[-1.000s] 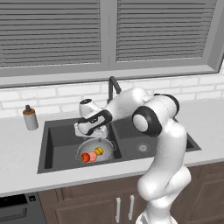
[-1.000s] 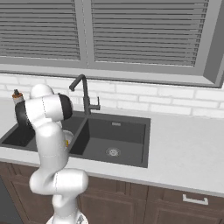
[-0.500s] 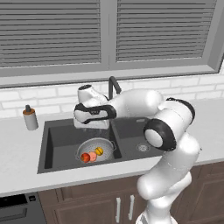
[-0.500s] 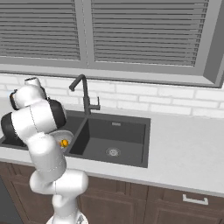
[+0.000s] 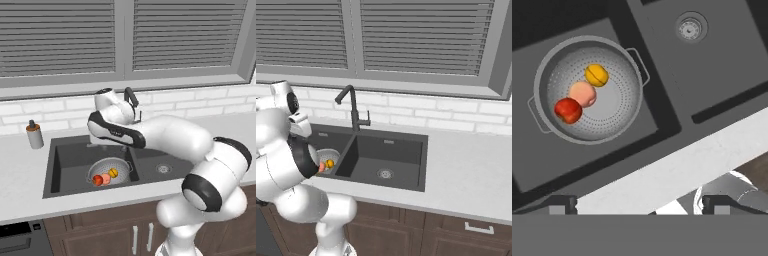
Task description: Put the colander in the sink, put the tangerine, peach, apple in the colander, and turn on the sink faucet and pour water over the colander.
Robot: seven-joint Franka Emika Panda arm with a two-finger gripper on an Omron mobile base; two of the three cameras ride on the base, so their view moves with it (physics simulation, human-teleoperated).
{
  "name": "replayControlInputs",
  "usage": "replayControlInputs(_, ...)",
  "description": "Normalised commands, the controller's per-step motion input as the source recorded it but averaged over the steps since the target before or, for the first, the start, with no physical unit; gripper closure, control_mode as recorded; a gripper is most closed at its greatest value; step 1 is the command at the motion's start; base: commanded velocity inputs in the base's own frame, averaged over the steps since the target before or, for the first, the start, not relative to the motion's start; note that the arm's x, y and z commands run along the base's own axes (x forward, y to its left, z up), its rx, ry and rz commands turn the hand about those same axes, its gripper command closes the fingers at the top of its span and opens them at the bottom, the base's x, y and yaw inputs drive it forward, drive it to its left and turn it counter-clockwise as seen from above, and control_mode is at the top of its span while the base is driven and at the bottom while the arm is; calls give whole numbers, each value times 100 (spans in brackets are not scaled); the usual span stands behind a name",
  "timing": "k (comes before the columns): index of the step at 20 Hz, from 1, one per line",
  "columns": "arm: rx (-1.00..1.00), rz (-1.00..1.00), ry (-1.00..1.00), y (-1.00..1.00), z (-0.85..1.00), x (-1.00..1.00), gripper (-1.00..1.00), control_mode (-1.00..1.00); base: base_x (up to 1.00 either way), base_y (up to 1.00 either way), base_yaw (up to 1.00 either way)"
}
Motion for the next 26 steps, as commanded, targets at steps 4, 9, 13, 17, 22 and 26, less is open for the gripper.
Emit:
replayControlInputs(4, 0, 0, 0, -34, 64, -41, -100, -100, 0, 0, 0)
replayControlInputs(9, 0, 0, 1, -31, 82, -15, -100, -100, 0, 0, 0)
replayControlInputs(13, 0, 0, 6, -32, 76, 0, -100, -100, 0, 0, 0)
replayControlInputs(17, 0, 0, 10, -27, 68, 0, -100, -100, 0, 0, 0)
replayControlInputs(22, -2, 0, 11, -28, 54, -5, -100, -100, 0, 0, 0)
replayControlInputs(26, 0, 0, 13, -29, 52, 0, -100, -100, 0, 0, 0)
